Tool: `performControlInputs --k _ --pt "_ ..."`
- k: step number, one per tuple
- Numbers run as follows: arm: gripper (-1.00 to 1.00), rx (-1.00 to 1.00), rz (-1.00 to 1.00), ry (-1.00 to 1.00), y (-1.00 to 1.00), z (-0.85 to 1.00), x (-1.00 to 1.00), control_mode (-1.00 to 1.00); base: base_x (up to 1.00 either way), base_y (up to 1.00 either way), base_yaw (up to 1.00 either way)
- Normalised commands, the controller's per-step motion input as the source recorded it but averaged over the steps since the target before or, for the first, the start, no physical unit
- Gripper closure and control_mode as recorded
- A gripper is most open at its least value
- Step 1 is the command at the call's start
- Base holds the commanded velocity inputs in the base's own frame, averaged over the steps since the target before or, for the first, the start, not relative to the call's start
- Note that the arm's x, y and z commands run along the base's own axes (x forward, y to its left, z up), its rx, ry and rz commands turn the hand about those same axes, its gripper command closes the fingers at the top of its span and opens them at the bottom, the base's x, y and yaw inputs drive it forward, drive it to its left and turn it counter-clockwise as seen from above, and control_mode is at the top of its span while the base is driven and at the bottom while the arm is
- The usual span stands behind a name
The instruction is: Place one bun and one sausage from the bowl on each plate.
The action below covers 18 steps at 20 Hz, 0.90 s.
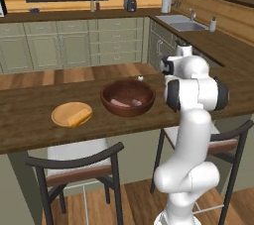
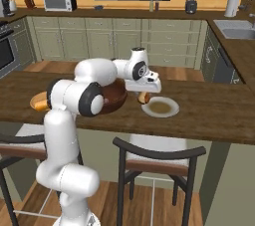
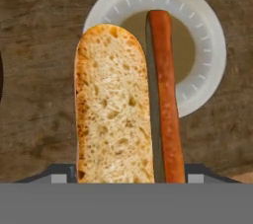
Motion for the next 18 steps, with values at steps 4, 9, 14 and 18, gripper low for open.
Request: performControlInputs --k 4,9,14,18 --pt "1.00 0.00 0.00 0.00 0.00 -0.36 0.46 -1.00 0.00 0.00 0.00" --pt "1.00 0.00 0.00 0.00 0.00 -0.41 0.25 -1.00 0.00 0.00 0.00" --pt "1.00 0.00 0.00 0.00 0.00 -0.33 0.05 -1.00 0.00 0.00 0.00" --pt "1.00 0.00 0.00 0.00 0.00 -0.23 0.01 -1.00 0.00 0.00 0.00"
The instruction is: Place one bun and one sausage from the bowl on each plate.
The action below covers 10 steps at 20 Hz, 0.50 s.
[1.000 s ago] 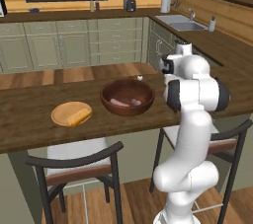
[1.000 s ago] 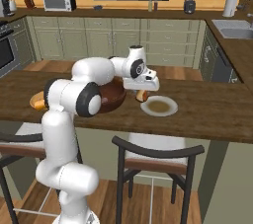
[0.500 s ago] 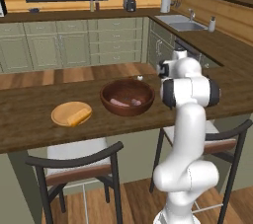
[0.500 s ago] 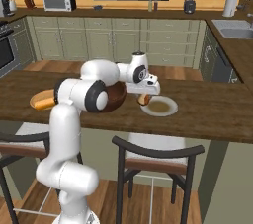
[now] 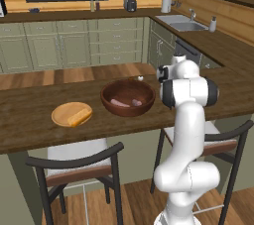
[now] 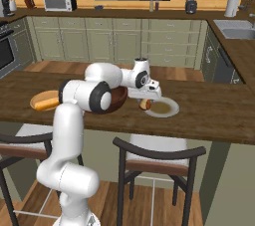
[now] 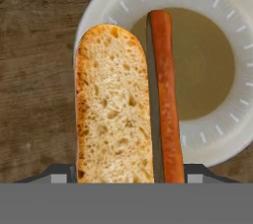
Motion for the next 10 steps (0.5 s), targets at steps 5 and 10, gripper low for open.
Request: performControlInputs --k 5,10 --pt "1.00 0.00 0.00 0.00 -0.01 -0.17 0.08 -1.00 0.00 0.00 0.00" --pt "1.00 0.01 0.00 0.00 -0.16 0.00 0.31 -1.00 0.00 0.00 0.00"
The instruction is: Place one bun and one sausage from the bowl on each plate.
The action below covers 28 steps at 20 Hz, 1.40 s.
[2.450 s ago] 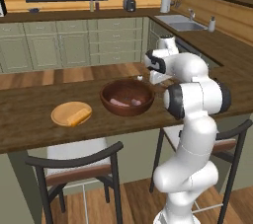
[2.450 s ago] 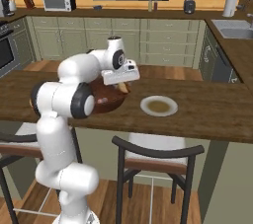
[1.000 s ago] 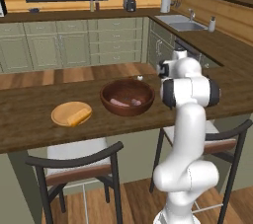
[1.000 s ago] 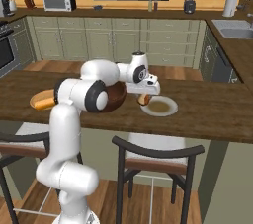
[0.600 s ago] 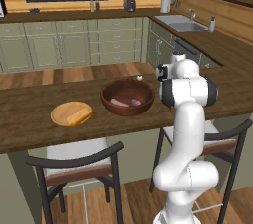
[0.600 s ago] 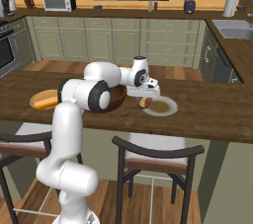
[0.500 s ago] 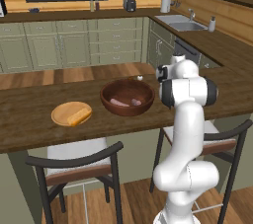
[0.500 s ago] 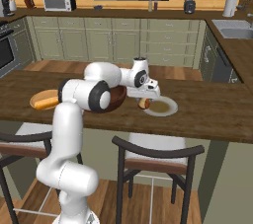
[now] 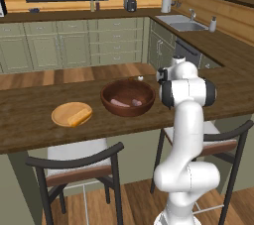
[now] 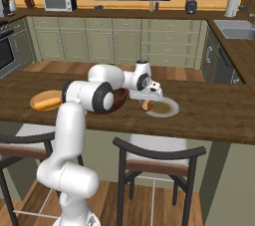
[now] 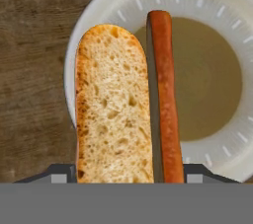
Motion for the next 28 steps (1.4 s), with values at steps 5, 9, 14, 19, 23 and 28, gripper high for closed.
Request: performControlInputs --k 5,9,14,19,23,28 --pt "1.00 0.00 0.00 -0.01 -0.07 -0.07 0.27 -1.00 0.00 0.00 0.00" --pt "1.00 0.00 0.00 -0.02 0.00 -0.18 0.12 -1.00 0.00 0.00 0.00" --pt "1.00 0.00 0.00 0.00 0.00 0.00 0.00 -1.00 0.00 0.00 0.00" --pt "-1.00 0.00 0.00 0.00 0.00 0.00 0.00 -1.00 0.00 0.00 0.00" --pt "-1.00 0.00 0.00 0.00 0.00 0.00 0.00 -1.00 0.00 0.00 0.00" --pt "-1.00 0.00 0.00 0.00 -0.03 0.01 0.00 -1.00 0.00 0.00 0.00"
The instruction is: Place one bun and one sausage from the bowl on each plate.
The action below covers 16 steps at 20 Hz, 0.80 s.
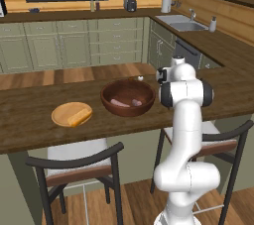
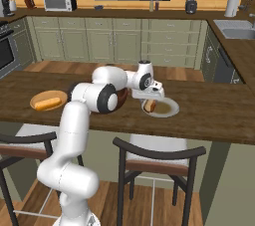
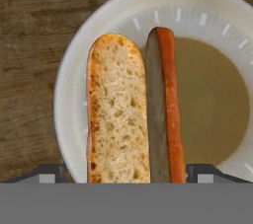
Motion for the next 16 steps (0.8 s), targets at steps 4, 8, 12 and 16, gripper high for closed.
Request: performControlInputs --k 4,8,12,16 --pt "-1.00 0.00 -0.02 0.00 0.02 0.37 -0.10 -1.00 0.00 0.00 0.00" --pt "-1.00 0.00 -0.06 0.00 0.29 0.85 -0.37 -1.00 0.00 0.00 0.00" --pt "-1.00 -0.07 -0.06 0.00 0.91 0.70 -0.66 -1.00 0.00 0.00 0.00" --pt "-1.00 -0.04 0.00 0.00 1.00 0.63 -0.52 -1.00 0.00 0.00 0.00"
